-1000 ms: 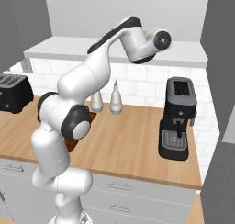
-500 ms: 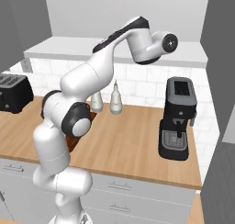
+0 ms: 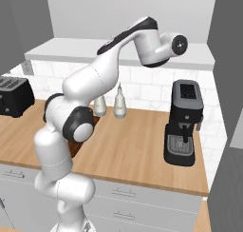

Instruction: Pick the kettle from the counter and place it on the tray. Then pick the mug from the cabinet and place it on the tray. Then close the cabinet doors.

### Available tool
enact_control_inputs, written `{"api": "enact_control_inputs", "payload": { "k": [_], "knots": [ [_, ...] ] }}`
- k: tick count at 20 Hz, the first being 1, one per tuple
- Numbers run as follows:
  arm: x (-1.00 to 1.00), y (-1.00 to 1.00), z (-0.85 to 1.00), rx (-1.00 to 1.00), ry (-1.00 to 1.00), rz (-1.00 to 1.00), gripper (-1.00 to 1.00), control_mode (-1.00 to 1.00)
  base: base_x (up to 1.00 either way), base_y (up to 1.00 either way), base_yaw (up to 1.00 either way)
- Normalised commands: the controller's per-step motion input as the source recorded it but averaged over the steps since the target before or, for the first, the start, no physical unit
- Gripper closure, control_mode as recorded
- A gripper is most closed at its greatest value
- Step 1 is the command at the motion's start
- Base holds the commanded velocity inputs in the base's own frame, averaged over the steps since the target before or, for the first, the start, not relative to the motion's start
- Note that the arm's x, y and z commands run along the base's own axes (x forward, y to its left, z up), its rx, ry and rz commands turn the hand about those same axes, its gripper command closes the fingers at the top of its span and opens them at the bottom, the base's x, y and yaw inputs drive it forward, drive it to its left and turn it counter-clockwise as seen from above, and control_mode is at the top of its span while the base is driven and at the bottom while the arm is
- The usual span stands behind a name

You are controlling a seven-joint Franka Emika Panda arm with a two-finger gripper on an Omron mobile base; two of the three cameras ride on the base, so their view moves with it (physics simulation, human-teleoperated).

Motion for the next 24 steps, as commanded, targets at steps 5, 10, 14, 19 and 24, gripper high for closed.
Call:
{"api": "enact_control_inputs", "payload": {
  "k": [5, 10, 14, 19, 24],
  "knots": [
    [-0.19, 0.01, -0.01, 0.00, 0.00, 0.00, 1.00, -1.00, 0.00, 0.00, 0.00],
    [-0.47, 0.05, -0.01, 0.00, -0.04, 0.00, 1.00, -1.00, 0.00, 0.00, 0.00],
    [-0.72, 0.30, -0.05, 0.00, -0.01, 0.05, 1.00, -1.00, 0.00, 0.00, 0.00],
    [-0.78, 0.59, -0.11, 0.00, 0.00, 0.10, 1.00, -1.00, 0.00, 0.00, 0.00],
    [-0.66, 0.60, -0.03, 0.00, -0.04, 0.07, 1.00, -1.00, 0.00, 0.00, 0.00]
  ]
}}
